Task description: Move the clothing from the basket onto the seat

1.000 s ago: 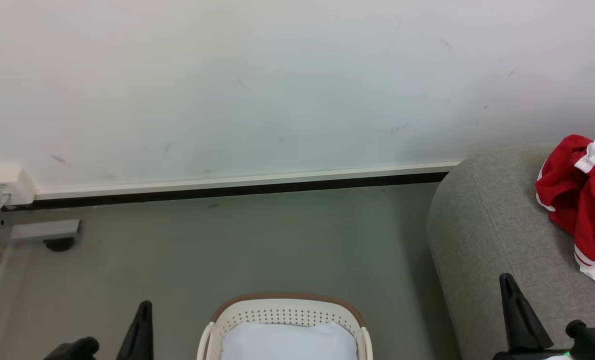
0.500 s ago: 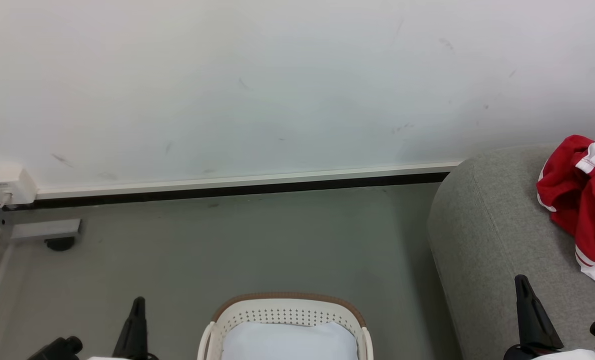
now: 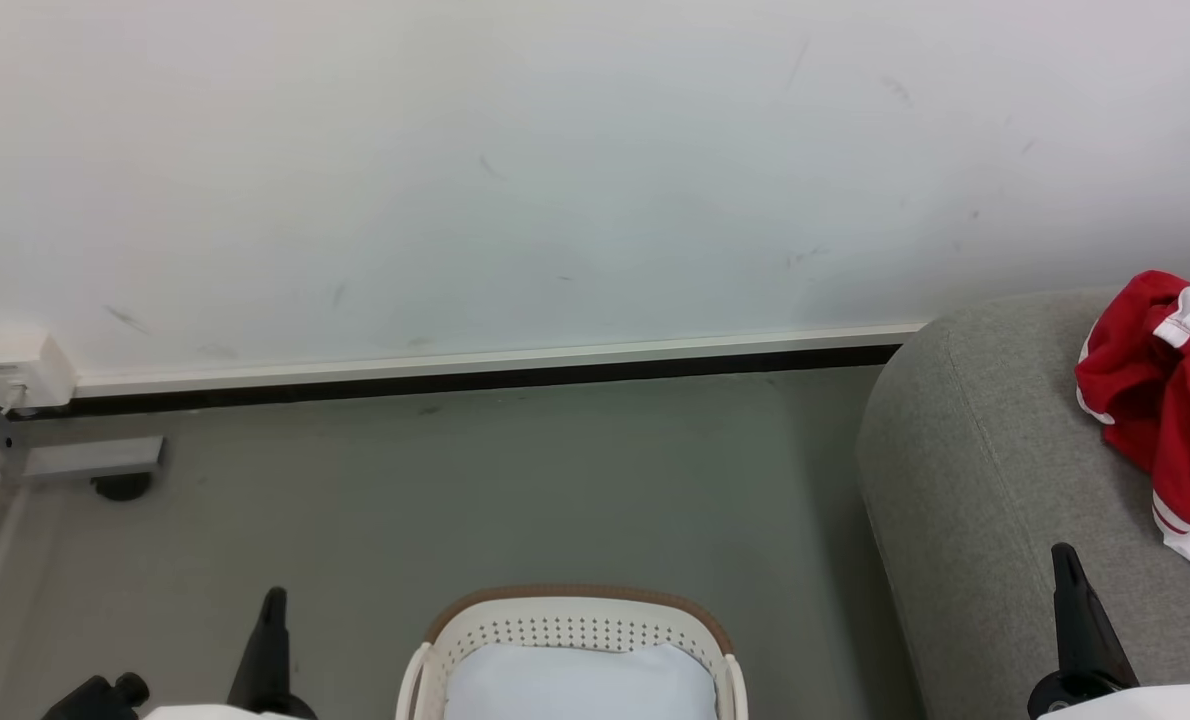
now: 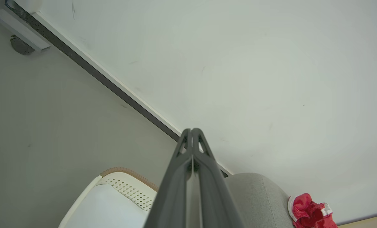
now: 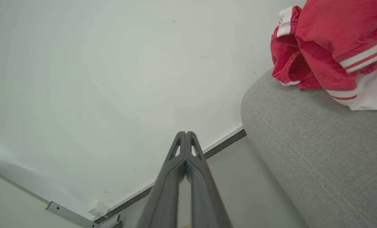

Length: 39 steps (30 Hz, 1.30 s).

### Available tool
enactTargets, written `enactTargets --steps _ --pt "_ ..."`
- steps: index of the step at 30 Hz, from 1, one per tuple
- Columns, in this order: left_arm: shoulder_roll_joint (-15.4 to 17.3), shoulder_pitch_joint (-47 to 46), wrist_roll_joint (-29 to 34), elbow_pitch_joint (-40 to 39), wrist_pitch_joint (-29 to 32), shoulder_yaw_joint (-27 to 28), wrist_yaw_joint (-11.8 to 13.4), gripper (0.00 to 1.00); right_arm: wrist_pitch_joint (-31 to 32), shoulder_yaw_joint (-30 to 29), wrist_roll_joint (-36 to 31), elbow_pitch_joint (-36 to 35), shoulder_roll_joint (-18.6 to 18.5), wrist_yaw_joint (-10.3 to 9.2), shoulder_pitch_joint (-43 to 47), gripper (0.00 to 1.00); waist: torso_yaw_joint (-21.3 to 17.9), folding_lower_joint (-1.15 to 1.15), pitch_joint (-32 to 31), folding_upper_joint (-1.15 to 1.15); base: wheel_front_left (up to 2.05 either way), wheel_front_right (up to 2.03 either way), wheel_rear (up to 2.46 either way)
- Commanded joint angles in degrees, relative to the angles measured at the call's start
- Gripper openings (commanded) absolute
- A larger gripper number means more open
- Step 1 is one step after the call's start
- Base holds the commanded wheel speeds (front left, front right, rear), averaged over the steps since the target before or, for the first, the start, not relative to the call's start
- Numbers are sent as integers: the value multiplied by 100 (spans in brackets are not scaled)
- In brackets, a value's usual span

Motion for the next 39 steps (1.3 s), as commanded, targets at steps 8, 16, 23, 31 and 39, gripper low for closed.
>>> enactTargets --steps 8,16,23,31,39 --pt "15 -173 -673 -109 169 72 -8 0 169 -119 681 0 -4 -5 -183 0 8 0 1 0 0 0 0" --pt "8 -204 -1185 -127 313 107 -9 0 313 -200 1204 35 10 -6 -207 0 15 0 1 0 0 0 0" --pt "3 -235 -1610 -142 433 134 -11 0 429 -266 1628 65 22 -7 -238 0 22 0 2 0 0 0 0" --pt "-4 -257 -2049 -154 558 164 -12 0 554 -343 2085 94 38 -8 -274 0 29 0 3 0 0 0 0" --pt "-11 -284 -2452 -166 672 193 -14 0 680 -412 2511 125 50 -9 -292 0 37 0 4 0 0 0 0"
